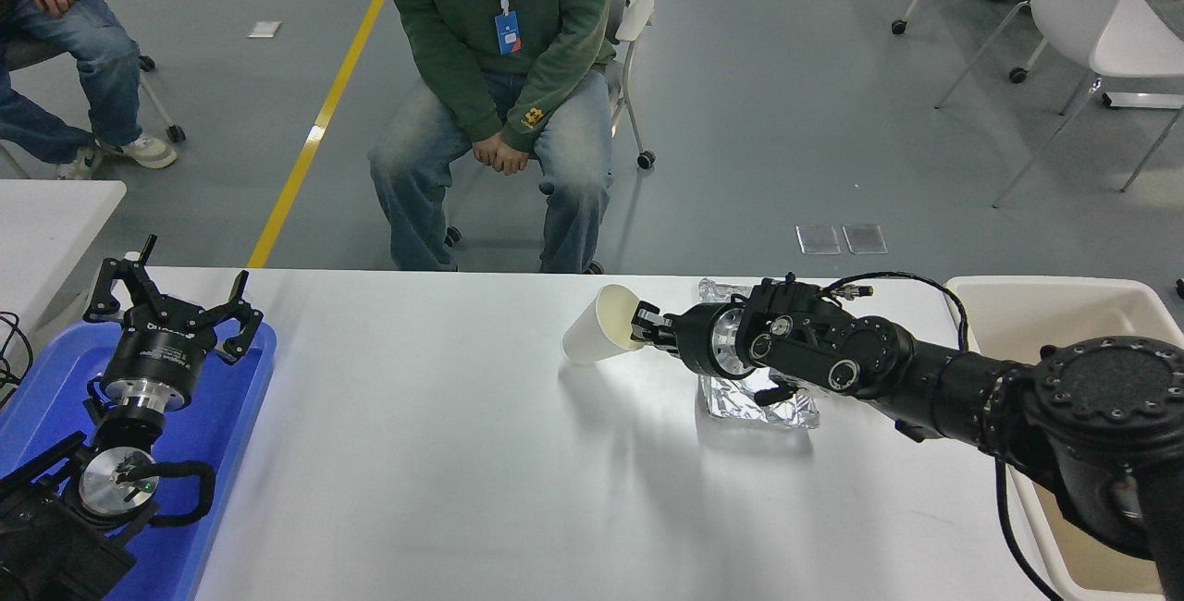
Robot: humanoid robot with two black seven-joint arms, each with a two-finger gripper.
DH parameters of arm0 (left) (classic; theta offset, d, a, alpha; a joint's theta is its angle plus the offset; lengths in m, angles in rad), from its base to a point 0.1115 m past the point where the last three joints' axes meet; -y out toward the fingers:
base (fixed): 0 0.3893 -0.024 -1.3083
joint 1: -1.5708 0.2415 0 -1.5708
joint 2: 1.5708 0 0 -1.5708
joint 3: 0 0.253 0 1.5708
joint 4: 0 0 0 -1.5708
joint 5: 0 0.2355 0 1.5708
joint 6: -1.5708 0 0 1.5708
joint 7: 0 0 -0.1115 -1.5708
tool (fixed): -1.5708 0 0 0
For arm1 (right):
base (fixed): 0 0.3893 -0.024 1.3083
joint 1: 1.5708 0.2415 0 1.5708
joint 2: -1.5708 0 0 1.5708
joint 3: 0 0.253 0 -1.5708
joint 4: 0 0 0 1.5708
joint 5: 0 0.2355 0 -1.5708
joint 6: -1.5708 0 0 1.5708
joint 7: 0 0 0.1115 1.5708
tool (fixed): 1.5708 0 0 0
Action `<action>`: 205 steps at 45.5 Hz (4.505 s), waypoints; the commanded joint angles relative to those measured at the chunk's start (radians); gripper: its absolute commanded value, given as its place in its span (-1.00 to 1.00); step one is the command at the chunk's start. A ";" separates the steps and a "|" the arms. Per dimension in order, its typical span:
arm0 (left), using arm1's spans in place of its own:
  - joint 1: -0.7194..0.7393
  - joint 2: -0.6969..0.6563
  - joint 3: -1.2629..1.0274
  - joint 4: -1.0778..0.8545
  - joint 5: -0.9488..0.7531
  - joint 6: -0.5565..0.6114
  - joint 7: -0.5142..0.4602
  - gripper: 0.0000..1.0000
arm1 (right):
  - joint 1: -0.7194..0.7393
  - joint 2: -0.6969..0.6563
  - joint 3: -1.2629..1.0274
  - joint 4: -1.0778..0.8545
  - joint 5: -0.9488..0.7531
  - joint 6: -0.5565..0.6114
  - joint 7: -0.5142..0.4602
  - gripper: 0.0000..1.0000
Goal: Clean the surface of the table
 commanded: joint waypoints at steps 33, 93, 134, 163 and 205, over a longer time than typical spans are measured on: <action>0.000 0.000 0.000 0.000 0.000 0.000 0.000 1.00 | -0.014 -0.222 0.343 0.036 0.045 0.029 0.002 -1.00; 0.000 0.000 0.000 0.000 0.000 0.000 0.000 1.00 | -0.063 -1.100 0.551 0.629 0.174 0.132 0.004 -1.00; 0.000 0.000 0.000 0.000 0.000 0.000 0.000 1.00 | -0.100 -1.086 0.531 0.533 0.157 0.126 0.004 -1.00; 0.000 0.000 0.000 0.000 0.000 0.000 0.000 1.00 | -0.254 -1.031 0.497 0.091 0.099 0.101 0.004 -1.00; 0.000 0.000 0.000 0.000 0.000 0.000 0.000 1.00 | -0.337 -0.454 0.110 -0.607 0.099 -0.066 -0.001 -1.00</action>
